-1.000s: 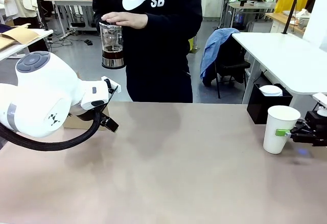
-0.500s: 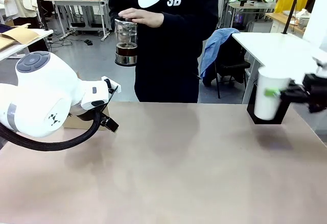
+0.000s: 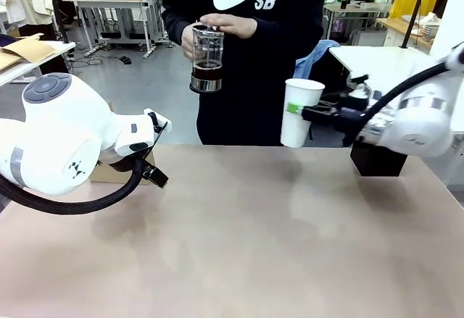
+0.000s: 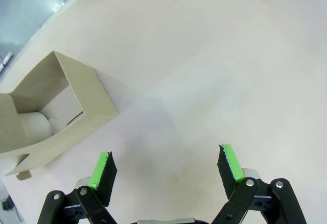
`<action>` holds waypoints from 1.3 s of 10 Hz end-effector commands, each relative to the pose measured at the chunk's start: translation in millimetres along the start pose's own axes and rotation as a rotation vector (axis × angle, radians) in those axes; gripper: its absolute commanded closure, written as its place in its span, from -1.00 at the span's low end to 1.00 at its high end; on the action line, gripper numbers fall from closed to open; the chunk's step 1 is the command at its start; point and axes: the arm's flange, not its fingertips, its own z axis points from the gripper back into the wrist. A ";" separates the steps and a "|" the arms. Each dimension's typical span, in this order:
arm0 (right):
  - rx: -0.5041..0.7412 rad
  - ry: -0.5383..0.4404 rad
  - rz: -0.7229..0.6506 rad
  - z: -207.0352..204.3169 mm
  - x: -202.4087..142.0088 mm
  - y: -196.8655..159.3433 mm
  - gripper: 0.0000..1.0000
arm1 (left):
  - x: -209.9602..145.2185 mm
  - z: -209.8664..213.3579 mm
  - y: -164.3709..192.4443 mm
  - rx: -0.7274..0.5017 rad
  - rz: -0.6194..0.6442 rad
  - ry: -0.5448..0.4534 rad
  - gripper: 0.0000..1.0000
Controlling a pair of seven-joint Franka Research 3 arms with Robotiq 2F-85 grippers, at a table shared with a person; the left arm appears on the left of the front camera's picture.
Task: Pour a drink into a cup and package it in a carrier.
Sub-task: Pick up the 600 ml Paper Cup and place it in the middle top area of the table, then when a person places the Paper Cup Lid on the 600 ml Paper Cup , lift the 600 ml Paper Cup.
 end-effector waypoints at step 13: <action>-0.046 0.006 0.094 -49.5 -69.9 -35.7 -0.61 | -0.2 0.5 0.8 -0.001 0.002 -0.001 -1.00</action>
